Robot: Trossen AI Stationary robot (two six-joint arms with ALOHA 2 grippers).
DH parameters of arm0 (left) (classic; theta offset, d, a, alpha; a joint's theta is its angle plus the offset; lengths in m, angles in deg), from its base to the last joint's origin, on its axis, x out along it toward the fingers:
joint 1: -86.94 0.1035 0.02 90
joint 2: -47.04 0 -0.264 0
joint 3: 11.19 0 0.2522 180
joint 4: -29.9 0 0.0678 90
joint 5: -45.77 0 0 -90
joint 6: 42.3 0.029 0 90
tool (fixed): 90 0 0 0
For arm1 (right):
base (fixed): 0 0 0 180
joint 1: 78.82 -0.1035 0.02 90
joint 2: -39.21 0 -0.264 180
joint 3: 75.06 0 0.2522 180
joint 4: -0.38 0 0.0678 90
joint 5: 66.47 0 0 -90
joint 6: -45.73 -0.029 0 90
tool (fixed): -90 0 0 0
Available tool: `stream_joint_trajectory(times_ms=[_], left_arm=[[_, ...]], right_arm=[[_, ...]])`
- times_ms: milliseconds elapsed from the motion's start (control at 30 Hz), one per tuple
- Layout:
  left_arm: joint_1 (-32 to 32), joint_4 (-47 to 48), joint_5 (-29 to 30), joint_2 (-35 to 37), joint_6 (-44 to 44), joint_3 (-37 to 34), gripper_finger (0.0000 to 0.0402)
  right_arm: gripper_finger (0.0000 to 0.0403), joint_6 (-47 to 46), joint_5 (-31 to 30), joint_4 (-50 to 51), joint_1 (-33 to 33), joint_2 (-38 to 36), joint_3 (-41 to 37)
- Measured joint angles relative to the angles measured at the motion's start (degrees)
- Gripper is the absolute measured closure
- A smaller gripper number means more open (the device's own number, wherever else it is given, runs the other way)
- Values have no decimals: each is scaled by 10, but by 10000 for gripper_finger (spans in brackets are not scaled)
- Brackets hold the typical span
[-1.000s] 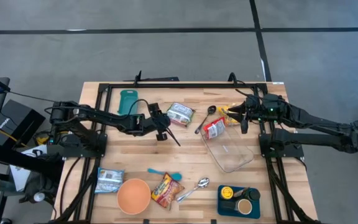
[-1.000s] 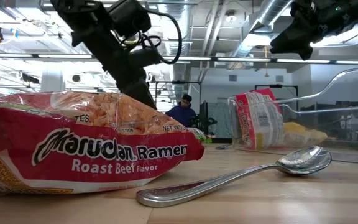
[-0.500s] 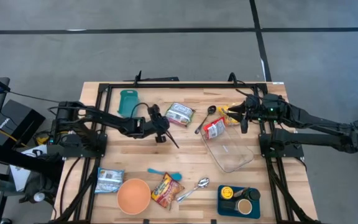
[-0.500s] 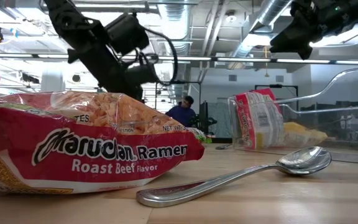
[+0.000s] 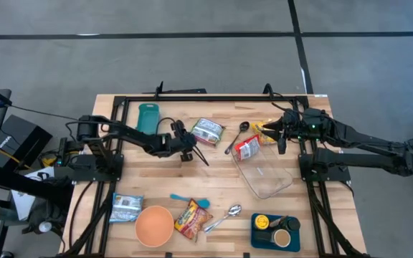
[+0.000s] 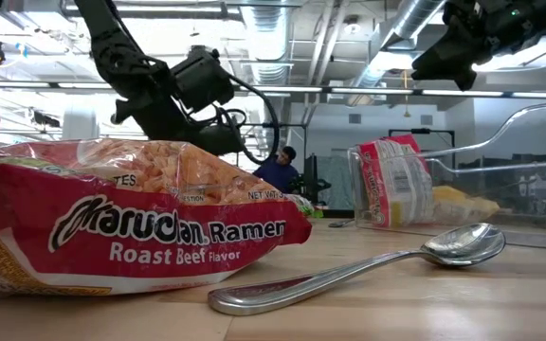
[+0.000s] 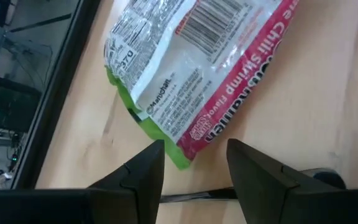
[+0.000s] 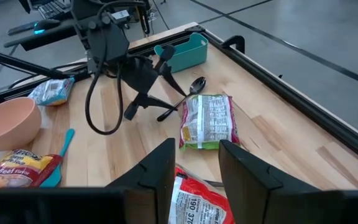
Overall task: Pick & Place Food Item
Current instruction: Put the green noodle pack into the transparent bin
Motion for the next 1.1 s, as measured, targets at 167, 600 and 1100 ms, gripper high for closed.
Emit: stream_joint_trajectory(times_ms=[167, 600, 1100], left_arm=[[6, -15, 0, 0, 0, 0, 234], [7, -12, -18, -1, 0, 0, 234], [13, -49, 20, -38, 1, 0, 234]], right_arm=[[285, 1, 0, 0, 0, 0, 0], [285, 0, 0, 1, 0, 0, 0], [284, 0, 0, 2, 0, 0, 0]])
